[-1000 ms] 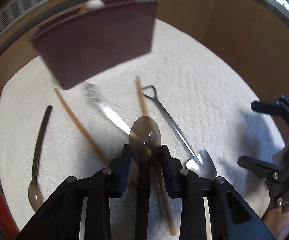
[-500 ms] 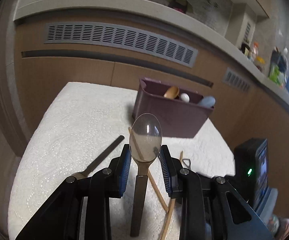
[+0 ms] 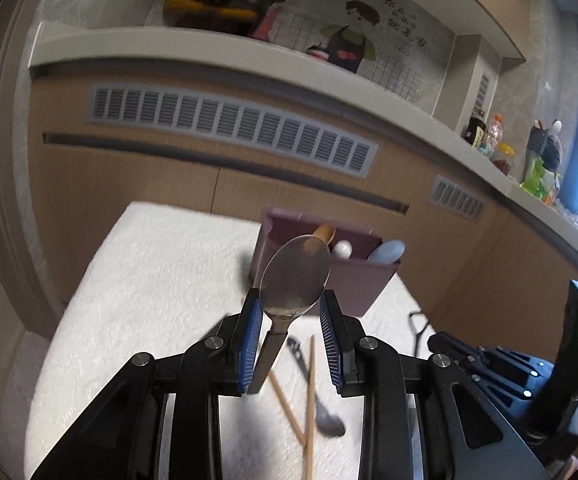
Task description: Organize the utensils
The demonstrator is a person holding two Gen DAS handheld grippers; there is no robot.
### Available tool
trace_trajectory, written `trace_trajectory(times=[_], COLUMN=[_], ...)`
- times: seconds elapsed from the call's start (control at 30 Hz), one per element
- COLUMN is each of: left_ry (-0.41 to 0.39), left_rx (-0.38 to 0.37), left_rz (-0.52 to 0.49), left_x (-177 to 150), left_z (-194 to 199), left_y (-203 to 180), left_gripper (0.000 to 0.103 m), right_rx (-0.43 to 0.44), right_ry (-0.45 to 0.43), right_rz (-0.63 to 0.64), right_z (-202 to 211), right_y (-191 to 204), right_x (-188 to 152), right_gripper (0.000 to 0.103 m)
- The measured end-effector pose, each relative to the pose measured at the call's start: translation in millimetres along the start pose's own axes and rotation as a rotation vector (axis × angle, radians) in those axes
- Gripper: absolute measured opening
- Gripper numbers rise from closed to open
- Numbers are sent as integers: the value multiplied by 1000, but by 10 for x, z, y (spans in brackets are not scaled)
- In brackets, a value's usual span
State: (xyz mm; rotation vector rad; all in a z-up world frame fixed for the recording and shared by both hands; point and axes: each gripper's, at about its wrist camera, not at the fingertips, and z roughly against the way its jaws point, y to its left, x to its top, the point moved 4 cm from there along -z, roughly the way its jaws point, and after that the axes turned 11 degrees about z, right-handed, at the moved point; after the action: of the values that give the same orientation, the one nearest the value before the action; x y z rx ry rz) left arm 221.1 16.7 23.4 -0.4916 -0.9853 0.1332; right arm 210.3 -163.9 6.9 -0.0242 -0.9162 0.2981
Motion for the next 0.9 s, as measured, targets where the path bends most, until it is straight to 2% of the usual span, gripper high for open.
trace_trajectory(times=[0.17, 0.23, 0.3, 0.33, 0.4, 0.43, 0.5, 0.6, 0.63, 0.67, 0.73, 0.77, 0.83, 0.9], left_ry=[-86, -108, -119, -120, -115, -107, -90, -84, -78, -74, -69, -67, -64, -63], left_rx=[-39, -47, -49, -49, -47, -47, -47, -36, -38, -40, -38, -36, -36, -33], left_rz=[-39, -49, -53, -54, -53, -49, -37, -37, -33, -29, -25, -22, -13, 2], left_x=[460, 586, 638, 649, 637, 614, 570, 499, 469, 448, 401, 379, 332, 300], left_z=[53, 52, 41, 28, -2, -20, -47, -45, -47, -48, -40, -28, 3, 34], left_y=[-288, -342, -348, -348, -331, -320, -269, -222, -209, -197, -171, -148, -92, -25], left_gripper=[30, 30, 30, 30, 30, 30, 30, 30, 30, 30, 30, 30, 30, 30], right_rx=[-7, 47, 86, 99, 76, 67, 84, 79, 68, 59, 90, 80, 31, -16], right_ry=[-140, -152, -140, -109, -33, 9, 92, 223, 253, 288, 350, 374, 349, 351], right_rz=[15, 19, 14, 30, 16, 2, -28, -23, -33, -50, -108, -145, -157, -152], right_z=[206, 205, 157, 84, -93, -180, -316, -386, -389, -406, -471, -519, -517, -571], right_y=[-235, -310, -407, -428, -488, -499, -459, -185, -99, -15, 140, 179, 229, 305], right_x=[542, 679, 677, 643, 495, 401, 150, -322, -446, -551, -703, -732, -699, -677], right_gripper=[2, 2, 2, 2, 9, 18, 29, 31, 38, 48, 52, 53, 55, 65])
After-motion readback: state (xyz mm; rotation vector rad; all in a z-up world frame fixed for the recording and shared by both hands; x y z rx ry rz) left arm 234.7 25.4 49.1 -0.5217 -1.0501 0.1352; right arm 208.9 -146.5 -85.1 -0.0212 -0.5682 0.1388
